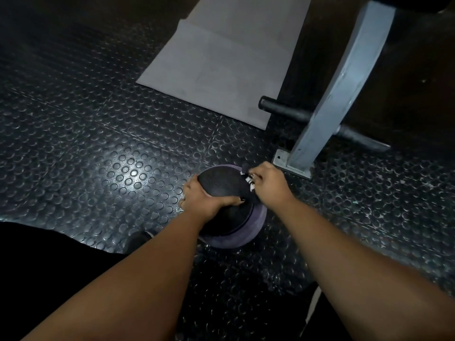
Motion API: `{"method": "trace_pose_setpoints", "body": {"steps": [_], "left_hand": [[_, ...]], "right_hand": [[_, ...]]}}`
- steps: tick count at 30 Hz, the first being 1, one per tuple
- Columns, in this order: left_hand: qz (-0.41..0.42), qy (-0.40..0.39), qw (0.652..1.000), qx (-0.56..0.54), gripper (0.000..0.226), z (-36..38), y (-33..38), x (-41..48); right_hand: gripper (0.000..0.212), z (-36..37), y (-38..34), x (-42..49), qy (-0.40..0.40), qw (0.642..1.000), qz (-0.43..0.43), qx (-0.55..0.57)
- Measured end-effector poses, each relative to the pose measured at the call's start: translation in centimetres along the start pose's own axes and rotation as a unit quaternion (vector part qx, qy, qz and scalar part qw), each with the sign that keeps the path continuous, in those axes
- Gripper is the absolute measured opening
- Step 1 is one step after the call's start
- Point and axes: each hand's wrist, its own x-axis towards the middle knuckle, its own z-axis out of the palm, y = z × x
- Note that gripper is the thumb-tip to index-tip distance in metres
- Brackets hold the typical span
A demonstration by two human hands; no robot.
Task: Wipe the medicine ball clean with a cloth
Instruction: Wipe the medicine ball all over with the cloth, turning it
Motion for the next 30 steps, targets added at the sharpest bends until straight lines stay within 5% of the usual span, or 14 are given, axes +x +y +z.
{"method": "trace_pose_setpoints", "body": {"steps": [9,14,22,30], "left_hand": [[-0.024,0.026,0.999,-0.034,0.154,0.9,0.1,-0.6],[-0.01,0.051,0.998,-0.042,0.16,1.2,-0.6,-0.8],[-0.015,0.09,0.996,-0.025,0.153,1.7,-0.5,-1.1],[-0.074,0.096,0.992,-0.025,0.155,2.0,2.3,0.3]], "right_hand": [[0.015,1.9,1.6,-8.3,0.102,0.994,-0.006,0.041],[0.021,2.2,0.8,-5.2,0.139,0.989,-0.023,0.034],[0.027,1.6,-1.1,2.8,0.009,1.0,-0.004,0.017],[0.015,3.3,0.0,-6.2,0.182,0.98,0.024,0.08]]}}
